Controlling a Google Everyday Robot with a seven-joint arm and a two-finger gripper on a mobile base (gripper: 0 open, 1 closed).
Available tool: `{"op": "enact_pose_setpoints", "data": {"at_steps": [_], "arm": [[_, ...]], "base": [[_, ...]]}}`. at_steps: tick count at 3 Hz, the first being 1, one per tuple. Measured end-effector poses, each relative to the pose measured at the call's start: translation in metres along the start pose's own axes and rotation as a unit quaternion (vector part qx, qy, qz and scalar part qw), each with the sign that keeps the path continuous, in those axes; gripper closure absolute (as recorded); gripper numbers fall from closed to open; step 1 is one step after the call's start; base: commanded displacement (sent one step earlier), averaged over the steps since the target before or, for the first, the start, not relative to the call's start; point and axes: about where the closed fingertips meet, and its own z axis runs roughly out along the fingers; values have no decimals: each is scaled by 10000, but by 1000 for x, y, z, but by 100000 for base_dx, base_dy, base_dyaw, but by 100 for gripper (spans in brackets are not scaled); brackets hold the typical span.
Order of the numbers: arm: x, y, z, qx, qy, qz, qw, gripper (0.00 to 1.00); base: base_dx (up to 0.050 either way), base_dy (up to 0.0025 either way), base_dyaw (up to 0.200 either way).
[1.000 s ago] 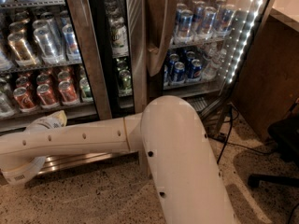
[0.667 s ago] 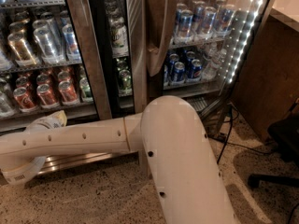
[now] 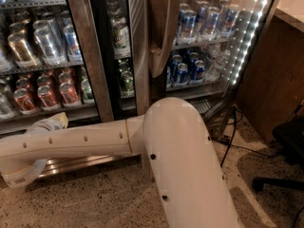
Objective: Open right fridge door
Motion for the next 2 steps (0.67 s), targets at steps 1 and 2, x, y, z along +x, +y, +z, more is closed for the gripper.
{"op": "enact_pose_setpoints", "data": {"at_steps": [1,2], "arm": [[0,0,0,0,0,0,10000,34],[0,0,0,0,0,0,10000,13]], "base": [[0,0,0],[0,0,0]]}}
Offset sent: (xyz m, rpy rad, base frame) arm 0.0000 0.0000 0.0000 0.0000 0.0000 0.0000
